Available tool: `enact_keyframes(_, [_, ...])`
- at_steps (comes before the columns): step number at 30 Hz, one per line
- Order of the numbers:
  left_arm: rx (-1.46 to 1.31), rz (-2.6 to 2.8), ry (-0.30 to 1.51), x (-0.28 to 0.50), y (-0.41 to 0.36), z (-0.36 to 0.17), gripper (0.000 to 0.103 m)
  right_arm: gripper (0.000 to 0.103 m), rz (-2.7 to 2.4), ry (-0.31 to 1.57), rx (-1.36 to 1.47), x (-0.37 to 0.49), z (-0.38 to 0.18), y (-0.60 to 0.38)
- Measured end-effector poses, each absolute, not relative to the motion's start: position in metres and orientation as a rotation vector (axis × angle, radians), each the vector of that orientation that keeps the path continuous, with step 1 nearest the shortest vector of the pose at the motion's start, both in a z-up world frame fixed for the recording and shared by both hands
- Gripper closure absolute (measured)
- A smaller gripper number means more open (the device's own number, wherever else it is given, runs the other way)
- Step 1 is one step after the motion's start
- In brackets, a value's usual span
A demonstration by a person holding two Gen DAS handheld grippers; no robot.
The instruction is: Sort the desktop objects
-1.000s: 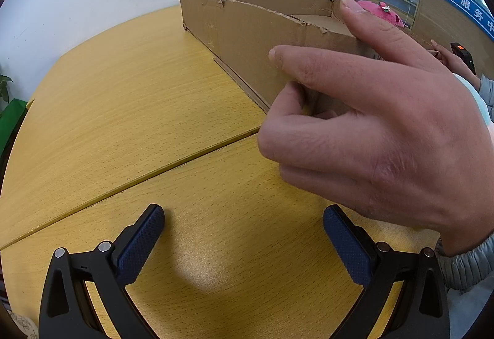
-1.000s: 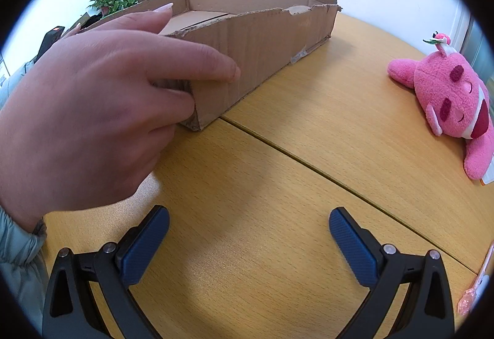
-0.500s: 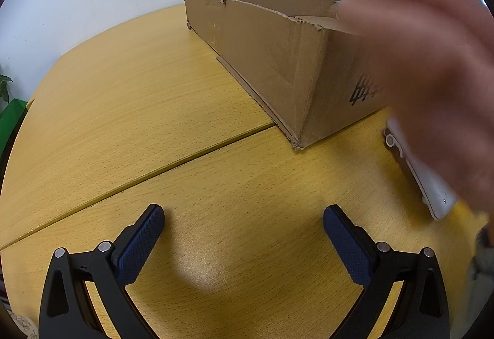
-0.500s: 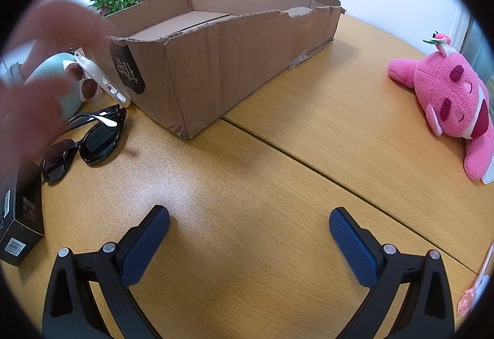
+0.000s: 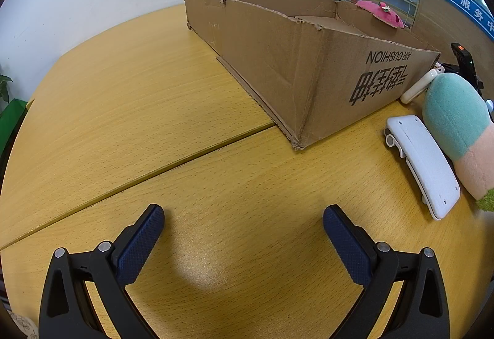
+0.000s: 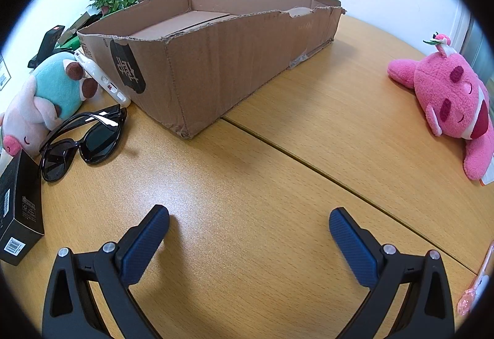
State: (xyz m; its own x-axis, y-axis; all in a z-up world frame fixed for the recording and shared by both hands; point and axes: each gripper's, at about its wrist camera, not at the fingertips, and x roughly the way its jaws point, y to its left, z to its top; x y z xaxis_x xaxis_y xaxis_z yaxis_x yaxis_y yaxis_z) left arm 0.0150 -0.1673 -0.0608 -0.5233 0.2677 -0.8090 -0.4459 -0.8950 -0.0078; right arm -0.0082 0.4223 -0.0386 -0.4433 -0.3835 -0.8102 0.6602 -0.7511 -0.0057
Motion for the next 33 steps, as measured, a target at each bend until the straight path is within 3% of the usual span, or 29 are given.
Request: enact_keyframes(33, [-1.235,2.418,0.279,0.016,-0.166,-0.062,0.000,0.000,-2.232,0.410,1.138,0.005,-0.040,0.399])
